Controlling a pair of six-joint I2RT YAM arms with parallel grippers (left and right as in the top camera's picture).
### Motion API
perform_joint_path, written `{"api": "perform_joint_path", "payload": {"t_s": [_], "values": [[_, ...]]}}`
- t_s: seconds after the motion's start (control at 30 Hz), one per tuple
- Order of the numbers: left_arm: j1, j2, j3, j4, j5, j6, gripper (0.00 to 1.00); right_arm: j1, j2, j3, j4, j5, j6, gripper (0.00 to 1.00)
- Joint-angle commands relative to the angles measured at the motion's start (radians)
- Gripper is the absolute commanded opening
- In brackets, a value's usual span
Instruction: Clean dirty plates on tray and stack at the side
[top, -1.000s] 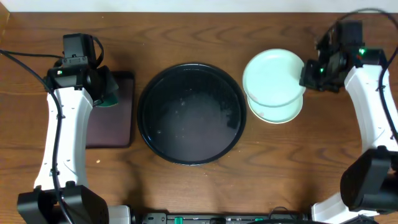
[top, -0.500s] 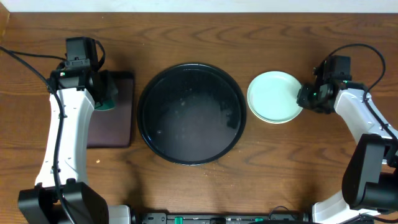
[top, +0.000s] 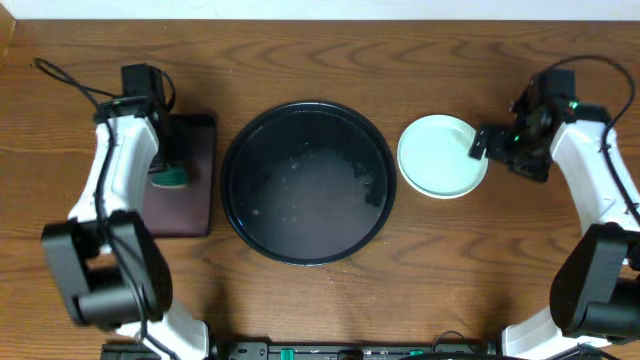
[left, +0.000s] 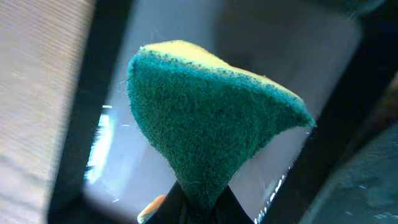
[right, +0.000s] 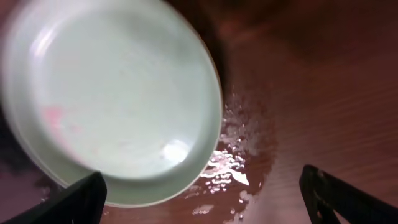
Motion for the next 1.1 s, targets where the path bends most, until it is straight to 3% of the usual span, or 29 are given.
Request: {"api": "perform_joint_path", "payload": {"t_s": [0.0, 0.1, 0.13, 0.17, 0.23, 0.27, 0.6, 0.8, 1.07], "values": [[0.004, 0.078, -0.008, -0.003, 0.058, 0.024, 0.07, 0.01, -0.003, 0.099, -0.053, -0.001, 0.001, 0.97], [0.004, 0.113, -0.008, -0.003, 0.068, 0.024, 0.1, 0.01, -0.003, 0.156, -0.099, -0.001, 0.001, 0.99], [0.004, 0.114, -0.008, -0.003, 0.068, 0.024, 0.17, 0.01, -0.003, 0.167, -0.108, -0.001, 0.001, 0.99], [0.004, 0.113, -0.007, -0.003, 0.068, 0.023, 0.27, 0.01, -0.003, 0.182, -0.122, -0.001, 0.001, 0.99], [0.004, 0.106, 0.005, -0.004, 0.068, 0.011, 0.59, 0.01, -0.003, 0.209, -0.156, -0.001, 0.001, 0.99], [0.004, 0.101, 0.016, -0.008, 0.068, 0.008, 0.67, 0.01, -0.003, 0.224, -0.178, -0.001, 0.001, 0.99], [0.001, -0.103, 0.197, -0.113, 0.068, 0.008, 0.71, 0.01, -0.069, 0.353, -0.324, 0.011, -0.026, 0.99], [0.002, -0.257, 0.197, -0.113, 0.067, 0.009, 0.76, 0.009, -0.242, 0.435, -0.357, 0.011, -0.052, 0.99], [0.002, -0.298, 0.196, -0.114, 0.067, 0.009, 0.76, 0.01, -0.494, 0.443, -0.316, -0.018, -0.036, 0.99]]}}
